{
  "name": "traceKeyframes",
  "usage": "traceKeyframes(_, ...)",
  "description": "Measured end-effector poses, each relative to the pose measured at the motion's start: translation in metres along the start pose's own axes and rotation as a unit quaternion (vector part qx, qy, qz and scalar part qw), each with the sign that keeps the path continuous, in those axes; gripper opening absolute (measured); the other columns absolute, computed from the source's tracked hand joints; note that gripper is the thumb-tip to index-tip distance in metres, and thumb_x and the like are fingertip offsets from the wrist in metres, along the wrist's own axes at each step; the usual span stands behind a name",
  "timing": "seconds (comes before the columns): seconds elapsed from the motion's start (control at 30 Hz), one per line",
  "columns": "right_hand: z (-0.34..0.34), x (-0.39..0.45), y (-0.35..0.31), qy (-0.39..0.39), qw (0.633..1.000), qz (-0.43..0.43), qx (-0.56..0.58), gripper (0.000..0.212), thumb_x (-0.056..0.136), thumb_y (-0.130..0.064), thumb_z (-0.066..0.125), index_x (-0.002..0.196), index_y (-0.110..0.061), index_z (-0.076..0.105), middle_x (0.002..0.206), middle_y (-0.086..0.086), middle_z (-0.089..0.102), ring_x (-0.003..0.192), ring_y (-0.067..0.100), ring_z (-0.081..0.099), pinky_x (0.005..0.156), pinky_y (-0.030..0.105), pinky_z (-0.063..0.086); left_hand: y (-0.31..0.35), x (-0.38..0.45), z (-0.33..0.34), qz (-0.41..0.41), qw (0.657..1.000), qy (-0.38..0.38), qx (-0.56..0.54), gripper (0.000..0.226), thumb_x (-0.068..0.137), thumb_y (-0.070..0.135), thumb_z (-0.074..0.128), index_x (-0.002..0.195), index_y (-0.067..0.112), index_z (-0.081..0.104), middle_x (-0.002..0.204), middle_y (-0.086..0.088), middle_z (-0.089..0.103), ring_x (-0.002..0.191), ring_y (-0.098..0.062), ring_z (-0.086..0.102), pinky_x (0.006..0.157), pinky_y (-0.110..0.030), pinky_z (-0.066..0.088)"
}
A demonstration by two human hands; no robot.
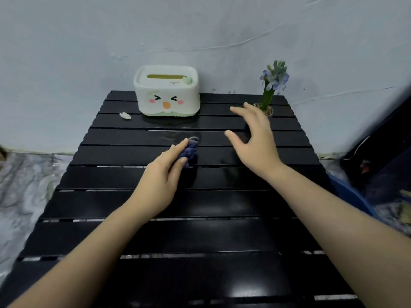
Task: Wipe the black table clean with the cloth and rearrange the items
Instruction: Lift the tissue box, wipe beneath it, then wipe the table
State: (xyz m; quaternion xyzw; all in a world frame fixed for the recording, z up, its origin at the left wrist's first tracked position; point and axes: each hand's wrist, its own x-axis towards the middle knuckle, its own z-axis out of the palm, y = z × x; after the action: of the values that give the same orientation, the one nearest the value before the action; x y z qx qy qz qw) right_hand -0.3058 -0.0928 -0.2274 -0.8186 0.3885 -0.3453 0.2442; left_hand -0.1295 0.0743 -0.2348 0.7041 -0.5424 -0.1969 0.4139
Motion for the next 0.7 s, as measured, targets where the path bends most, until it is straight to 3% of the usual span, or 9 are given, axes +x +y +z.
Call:
traceKeyframes(0.1, 0.019, 0.023, -0.017, -0.058, 0.998, -0.007, 0.021, 0.063, 0.088, -0.039, 0.075, 0.144, -0.03, 0.048, 0.152, -0.003, 0.042, 0.146, 0.015, 0.032, 0.119, 0.032, 0.027, -0.004, 0.004, -0.023, 0.008, 1.0, 0.026, -0.007, 0.045, 0.103, 0.019, 0.049, 0.147, 0.028, 0.047, 0.142, 0.006, 0.057, 0.14, -0.011, 0.045, 0.115, -0.028, 0.036)
traceKeyframes(0.17, 0.031, 0.044, -0.024, -0.073, 0.996, 0.021, 0.054, 0.078, 0.081, -0.045, 0.081, 0.148, -0.031, 0.042, 0.152, -0.005, 0.04, 0.144, 0.014, 0.033, 0.117, 0.031, 0.028, -0.012, 0.012, -0.042, 0.009, 0.999, 0.048, 0.008, 0.045, 0.103, 0.019, 0.048, 0.147, 0.029, 0.046, 0.142, 0.007, 0.057, 0.139, -0.009, 0.046, 0.116, -0.029, 0.037)
traceKeyframes(0.23, 0.042, 0.066, -0.027, -0.093, 0.989, 0.06, 0.096, 0.096, 0.071, -0.047, 0.087, 0.15, -0.032, 0.035, 0.155, -0.003, 0.035, 0.145, 0.014, 0.032, 0.118, 0.034, 0.029, -0.024, 0.022, -0.063, 0.015, 0.996, 0.083, 0.025, 0.043, 0.103, 0.017, 0.048, 0.145, 0.026, 0.048, 0.136, 0.019, 0.057, 0.13, 0.008, 0.049, 0.11, -0.015, 0.037)
traceKeyframes(0.3, 0.054, 0.09, -0.024, -0.108, 0.982, 0.084, 0.132, 0.112, 0.064, -0.046, 0.092, 0.153, -0.031, 0.027, 0.16, -0.002, 0.03, 0.147, 0.017, 0.028, 0.122, 0.044, 0.028, -0.041, 0.037, -0.086, 0.01, 0.991, 0.126, 0.038, 0.041, 0.103, 0.012, 0.048, 0.143, 0.021, 0.051, 0.121, 0.034, 0.053, 0.106, 0.031, 0.049, 0.092, 0.006, 0.034)
traceKeyframes(0.33, 0.059, 0.101, -0.022, -0.113, 0.98, 0.086, 0.141, 0.118, 0.061, -0.045, 0.094, 0.155, -0.031, 0.024, 0.161, -0.002, 0.027, 0.148, 0.017, 0.027, 0.122, 0.046, 0.028, -0.051, 0.046, -0.097, 0.001, 0.988, 0.148, 0.051, 0.04, 0.103, 0.01, 0.047, 0.142, 0.018, 0.052, 0.116, 0.036, 0.051, 0.098, 0.035, 0.048, 0.085, 0.01, 0.031)
traceKeyframes(0.43, 0.076, 0.127, -0.014, -0.138, 0.977, 0.069, 0.149, 0.133, 0.049, -0.05, 0.096, 0.156, -0.037, 0.018, 0.161, -0.006, 0.026, 0.148, 0.014, 0.028, 0.123, 0.045, 0.028, -0.082, 0.072, -0.127, -0.036, 0.972, 0.21, 0.096, 0.038, 0.103, 0.01, 0.045, 0.139, 0.017, 0.055, 0.114, 0.025, 0.056, 0.09, 0.015, 0.057, 0.077, 0.014, 0.027)
traceKeyframes(0.5, 0.089, 0.136, -0.012, -0.146, 0.976, 0.039, 0.16, 0.136, 0.045, -0.049, 0.097, 0.155, -0.038, 0.019, 0.157, -0.011, 0.031, 0.144, 0.011, 0.035, 0.121, 0.041, 0.033, -0.105, 0.089, -0.138, -0.078, 0.968, 0.214, 0.108, 0.037, 0.104, 0.012, 0.042, 0.138, 0.019, 0.055, 0.119, 0.012, 0.062, 0.094, -0.005, 0.059, 0.079, 0.01, 0.03)
traceKeyframes(0.6, 0.11, 0.141, -0.011, -0.119, 0.972, 0.02, 0.201, 0.133, 0.043, -0.044, 0.098, 0.153, -0.036, 0.025, 0.152, -0.009, 0.036, 0.14, 0.012, 0.041, 0.117, 0.04, 0.039, -0.133, 0.107, -0.13, -0.098, 0.968, 0.156, 0.169, 0.033, 0.103, 0.012, 0.04, 0.133, 0.017, 0.053, 0.118, -0.002, 0.064, 0.103, -0.024, 0.061, 0.093, -0.025, 0.042)
traceKeyframes(0.7, 0.123, 0.14, -0.007, -0.087, 0.972, 0.011, 0.218, 0.118, 0.045, -0.039, 0.099, 0.144, -0.034, 0.036, 0.145, -0.006, 0.045, 0.132, 0.013, 0.049, 0.11, 0.039, 0.047, -0.147, 0.116, -0.11, -0.104, 0.947, 0.096, 0.289, 0.037, 0.102, 0.015, 0.038, 0.138, 0.007, 0.043, 0.131, -0.01, 0.056, 0.112, -0.04, 0.048, 0.103, -0.047, 0.036)
